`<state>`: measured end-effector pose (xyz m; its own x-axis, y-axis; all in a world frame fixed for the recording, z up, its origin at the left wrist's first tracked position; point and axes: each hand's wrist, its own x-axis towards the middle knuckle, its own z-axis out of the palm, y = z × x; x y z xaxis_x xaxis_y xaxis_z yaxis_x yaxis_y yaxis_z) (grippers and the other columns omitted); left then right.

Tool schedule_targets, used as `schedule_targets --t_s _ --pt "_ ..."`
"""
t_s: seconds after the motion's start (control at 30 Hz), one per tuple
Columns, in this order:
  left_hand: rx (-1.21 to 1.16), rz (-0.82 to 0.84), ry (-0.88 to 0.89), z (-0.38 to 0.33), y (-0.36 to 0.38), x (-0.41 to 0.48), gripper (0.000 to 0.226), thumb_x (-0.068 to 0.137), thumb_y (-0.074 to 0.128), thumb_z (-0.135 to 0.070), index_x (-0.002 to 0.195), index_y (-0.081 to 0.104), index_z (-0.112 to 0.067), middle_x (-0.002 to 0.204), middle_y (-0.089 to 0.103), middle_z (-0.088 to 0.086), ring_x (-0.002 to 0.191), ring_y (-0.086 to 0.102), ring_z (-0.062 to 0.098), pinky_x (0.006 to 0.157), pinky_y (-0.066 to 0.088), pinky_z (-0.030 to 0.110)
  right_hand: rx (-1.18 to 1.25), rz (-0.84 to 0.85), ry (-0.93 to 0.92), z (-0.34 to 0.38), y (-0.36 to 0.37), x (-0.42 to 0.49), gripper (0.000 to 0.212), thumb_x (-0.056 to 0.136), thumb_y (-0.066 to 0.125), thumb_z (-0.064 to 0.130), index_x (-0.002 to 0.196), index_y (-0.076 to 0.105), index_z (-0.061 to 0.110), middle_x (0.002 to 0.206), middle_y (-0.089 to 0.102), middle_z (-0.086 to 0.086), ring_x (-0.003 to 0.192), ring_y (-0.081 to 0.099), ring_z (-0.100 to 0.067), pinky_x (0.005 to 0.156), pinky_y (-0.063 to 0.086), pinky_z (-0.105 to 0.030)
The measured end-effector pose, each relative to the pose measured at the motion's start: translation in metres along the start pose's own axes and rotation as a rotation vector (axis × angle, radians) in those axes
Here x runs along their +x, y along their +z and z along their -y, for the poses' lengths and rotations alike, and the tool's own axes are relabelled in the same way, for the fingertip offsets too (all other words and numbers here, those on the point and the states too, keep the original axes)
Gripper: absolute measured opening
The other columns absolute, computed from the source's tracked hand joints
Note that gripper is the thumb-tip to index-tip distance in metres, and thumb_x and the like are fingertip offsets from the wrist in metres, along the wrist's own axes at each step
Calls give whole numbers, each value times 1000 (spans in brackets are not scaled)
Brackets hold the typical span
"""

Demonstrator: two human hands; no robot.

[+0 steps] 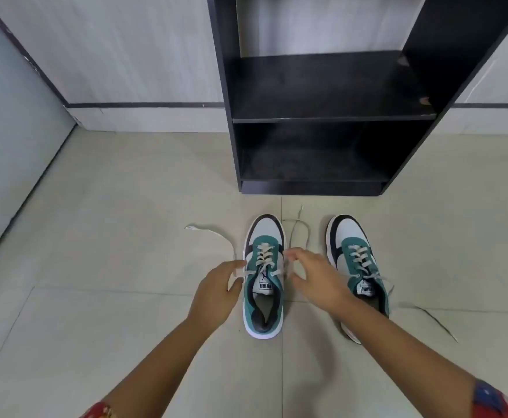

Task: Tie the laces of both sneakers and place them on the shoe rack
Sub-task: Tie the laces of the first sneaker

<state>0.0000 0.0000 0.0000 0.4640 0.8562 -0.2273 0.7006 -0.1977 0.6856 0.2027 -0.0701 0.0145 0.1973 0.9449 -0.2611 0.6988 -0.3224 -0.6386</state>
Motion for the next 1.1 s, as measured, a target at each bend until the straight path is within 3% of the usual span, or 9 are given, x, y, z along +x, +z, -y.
schedule_targets --t_s 0.13,0.3,0.43,0.5,0.57,0.67,0.73,0.97,1.1 --pt "123 36 40 -2 13 5 34 93 47 -21 126 52 -23 118 61 3 106 57 19 94 46 31 -65 122 -16 3 15 2 58 85 60 25 139 36 28 117 63 2 107 59 -19 85 43 -29" --pt "65 -13 18 -1 1 15 23 91 48 -19 105 64 -25 94 63 -1 85 59 14 79 46 31 75 120 89 -9 -3 1 22 82 64 28 104 61 27 65 52 8 59 48 -10 55 34 -25" --pt "12 -110 -38 -5 -14 16 17 92 49 -32 96 64 -28 68 61 -3 59 54 13 58 41 28 -298 -18 -23 -3 -29 -1 18 82 60 39 97 59 30 65 56 10 63 55 -12 57 44 -26" --pt "305 -130 -89 2 -19 16 27 94 42 -38 106 62 -25 82 68 -2 73 62 17 70 45 31 -511 -14 13 -2 -33 -2 24 86 55 36 107 56 26 85 66 3 79 63 -19 68 49 -30" --pt "589 -50 -117 13 -15 17 36 94 37 -42 121 56 -27 111 66 -2 101 62 19 95 38 40 -739 115 83 -6 -26 -2 33 87 51 27 119 53 19 111 64 -5 104 58 -26 86 45 -36" --pt "381 22 -32 9 -1 18 35 95 38 -36 128 50 -34 134 54 -10 124 47 14 113 15 50 -592 143 4 -2 -3 2 38 90 47 28 127 51 20 128 58 -4 120 49 -26 100 36 -39" --pt "292 -29 45 -1 5 19 29 94 44 -31 119 58 -34 131 56 -13 124 47 10 114 14 46 -410 51 -61 7 11 7 32 92 43 32 120 58 24 121 64 1 113 55 -23 94 39 -34" --pt "442 -108 144 -11 10 20 16 84 56 -28 87 72 -26 125 60 -14 121 48 8 115 11 40 -295 -109 -26 12 21 13 19 85 54 34 92 70 26 92 74 6 85 65 -18 75 48 -29" --pt "502 -180 97 -5 2 20 14 72 60 -29 71 73 -23 113 61 -14 111 53 8 115 10 44 -205 -157 104 10 13 9 19 77 58 29 62 51 20 68 57 6 67 55 -20 55 39 -27"
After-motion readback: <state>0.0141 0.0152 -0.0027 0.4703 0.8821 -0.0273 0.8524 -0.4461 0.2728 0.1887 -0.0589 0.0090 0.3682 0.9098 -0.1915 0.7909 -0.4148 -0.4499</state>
